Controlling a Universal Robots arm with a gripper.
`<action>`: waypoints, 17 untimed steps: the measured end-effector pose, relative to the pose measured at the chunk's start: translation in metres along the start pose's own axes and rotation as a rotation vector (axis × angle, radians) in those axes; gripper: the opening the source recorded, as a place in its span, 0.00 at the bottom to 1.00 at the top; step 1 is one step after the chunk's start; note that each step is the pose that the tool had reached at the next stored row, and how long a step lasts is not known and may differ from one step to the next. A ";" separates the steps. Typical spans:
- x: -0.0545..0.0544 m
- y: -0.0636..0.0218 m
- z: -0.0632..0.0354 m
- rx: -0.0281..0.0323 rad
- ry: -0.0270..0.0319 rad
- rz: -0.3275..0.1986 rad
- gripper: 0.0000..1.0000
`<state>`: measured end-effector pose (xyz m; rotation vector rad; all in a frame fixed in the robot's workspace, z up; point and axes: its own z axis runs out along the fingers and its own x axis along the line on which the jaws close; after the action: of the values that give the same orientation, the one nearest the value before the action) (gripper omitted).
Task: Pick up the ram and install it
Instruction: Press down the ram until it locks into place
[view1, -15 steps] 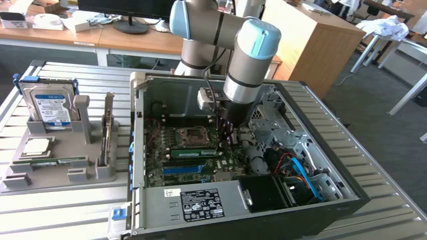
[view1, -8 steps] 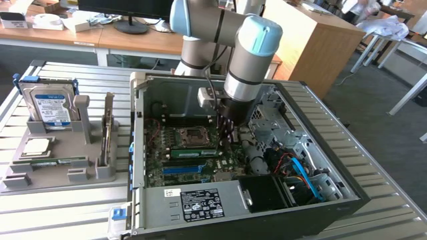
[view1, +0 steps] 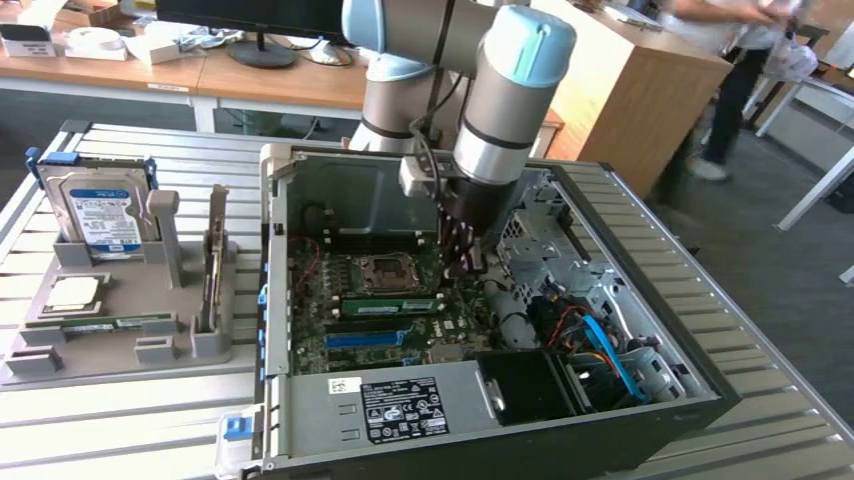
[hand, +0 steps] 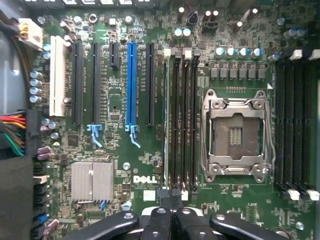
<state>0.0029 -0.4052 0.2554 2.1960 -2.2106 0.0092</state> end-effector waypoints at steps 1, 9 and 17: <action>0.000 0.0000 -0.0022 0.0000 0.0000 0.000 0.10; 0.000 0.0020 -0.0046 0.0001 -0.0001 0.000 0.10; 0.000 0.0243 -0.0030 0.0004 0.0000 0.000 0.10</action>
<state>-0.0214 -0.4051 0.2587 2.1963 -2.2107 0.0096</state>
